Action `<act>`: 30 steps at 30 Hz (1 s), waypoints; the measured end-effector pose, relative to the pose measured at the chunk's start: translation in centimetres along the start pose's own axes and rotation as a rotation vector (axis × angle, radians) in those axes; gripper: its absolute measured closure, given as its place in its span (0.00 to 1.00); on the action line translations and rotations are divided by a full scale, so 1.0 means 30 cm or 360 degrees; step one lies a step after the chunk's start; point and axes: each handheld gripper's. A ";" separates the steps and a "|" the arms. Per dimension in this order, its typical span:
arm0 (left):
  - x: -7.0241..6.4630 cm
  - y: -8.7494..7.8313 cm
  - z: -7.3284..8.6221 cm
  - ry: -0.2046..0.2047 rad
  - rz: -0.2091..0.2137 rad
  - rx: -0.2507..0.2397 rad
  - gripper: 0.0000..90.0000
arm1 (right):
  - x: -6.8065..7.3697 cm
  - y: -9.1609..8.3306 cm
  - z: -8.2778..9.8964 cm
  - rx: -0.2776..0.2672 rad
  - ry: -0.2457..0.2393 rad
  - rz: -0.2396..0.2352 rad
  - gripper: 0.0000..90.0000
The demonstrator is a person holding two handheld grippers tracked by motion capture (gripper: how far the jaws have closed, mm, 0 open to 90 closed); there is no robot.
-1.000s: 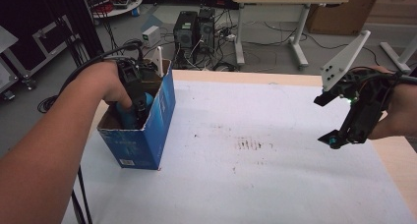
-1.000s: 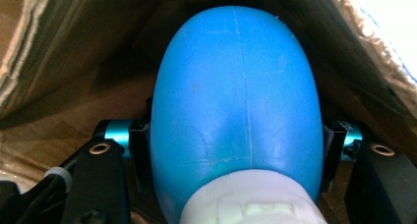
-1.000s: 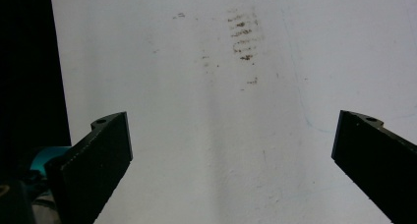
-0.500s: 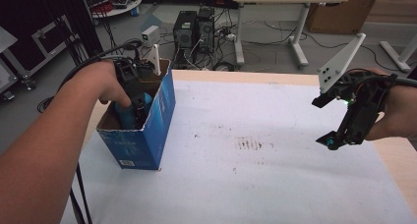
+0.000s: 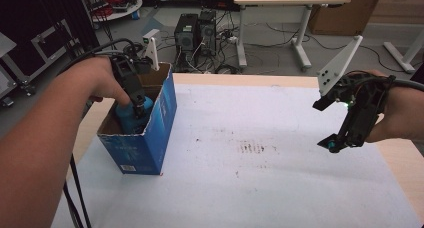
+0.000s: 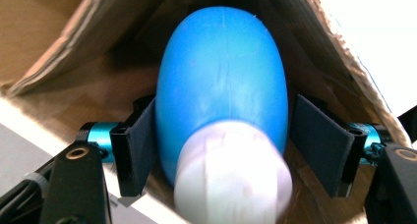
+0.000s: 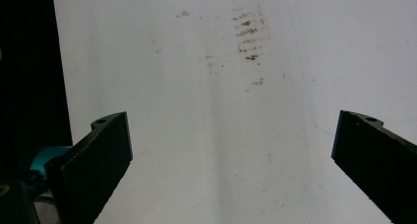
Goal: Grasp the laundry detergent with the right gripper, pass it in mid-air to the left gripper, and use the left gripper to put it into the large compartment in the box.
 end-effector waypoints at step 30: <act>-0.199 -0.305 -0.098 0.0563 0.0015 -0.0161 0.13 | -0.029 -0.031 -0.049 0.0238 0.0011 -0.0109 0.01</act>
Point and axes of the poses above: each handheld gripper's, and its own axes: y roughly forward along the jaws, z roughly out of its underside, x roughly to its left, and after that the axes turned 11 degrees about -z, right-handed
